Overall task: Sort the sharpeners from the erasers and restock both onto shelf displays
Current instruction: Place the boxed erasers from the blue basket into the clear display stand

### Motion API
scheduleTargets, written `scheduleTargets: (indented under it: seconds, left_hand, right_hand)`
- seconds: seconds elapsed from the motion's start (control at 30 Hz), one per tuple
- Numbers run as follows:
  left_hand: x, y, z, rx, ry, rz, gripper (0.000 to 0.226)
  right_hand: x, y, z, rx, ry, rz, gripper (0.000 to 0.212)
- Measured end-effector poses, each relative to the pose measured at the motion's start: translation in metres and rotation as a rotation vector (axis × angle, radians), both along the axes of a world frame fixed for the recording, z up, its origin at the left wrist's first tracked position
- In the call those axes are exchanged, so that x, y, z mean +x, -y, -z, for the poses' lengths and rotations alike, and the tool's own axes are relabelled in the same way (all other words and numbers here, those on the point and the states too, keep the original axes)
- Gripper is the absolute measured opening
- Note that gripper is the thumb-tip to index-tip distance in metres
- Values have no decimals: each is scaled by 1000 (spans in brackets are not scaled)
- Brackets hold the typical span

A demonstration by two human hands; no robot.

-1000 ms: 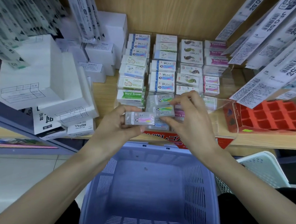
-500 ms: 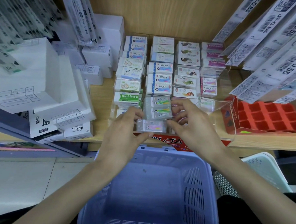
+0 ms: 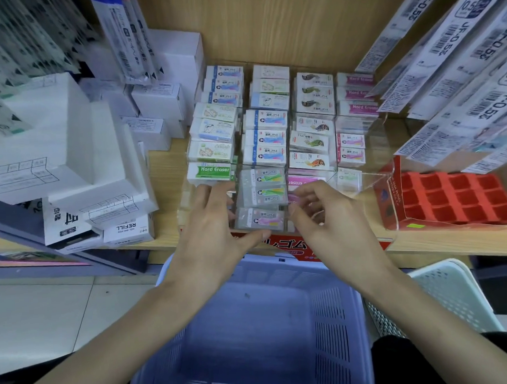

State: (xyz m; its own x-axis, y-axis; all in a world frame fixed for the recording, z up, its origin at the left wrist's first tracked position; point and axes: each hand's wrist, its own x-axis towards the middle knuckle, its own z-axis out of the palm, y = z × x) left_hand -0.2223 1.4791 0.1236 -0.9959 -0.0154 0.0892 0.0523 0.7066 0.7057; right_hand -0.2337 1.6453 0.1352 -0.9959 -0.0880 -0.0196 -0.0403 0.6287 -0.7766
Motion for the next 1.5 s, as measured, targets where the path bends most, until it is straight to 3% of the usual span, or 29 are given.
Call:
scheduleTargets:
  seconds: [0.17, 0.43, 0.63, 0.77, 0.9, 1.13, 1.5]
  left_hand:
    - [-3, 6, 4, -13, 0, 93, 56]
    - [-7, 9, 9, -19, -55, 109, 50]
    - [-3, 8, -5, -101, -62, 52, 54]
    - [-22, 34, -23, -3, -162, -105, 23]
    - [-65, 60, -20, 120, -107, -291, 19]
    - [-103, 53, -9, 73, -69, -278, 24]
    - [-98, 52, -10, 172, -40, -251, 26]
  right_hand:
    - [9, 3, 1, 168, 19, -70, 35]
    - [7, 8, 11, 227, -102, -105, 22]
    - [-4, 5, 6, 227, -133, -124, 58]
    - [-16, 7, -2, 156, -160, -73, 39]
    - [-51, 27, -18, 87, -135, -61, 24]
    - [-93, 74, -19, 379, -224, -70, 51]
    - [-101, 79, -15, 400, -259, -47, 41]
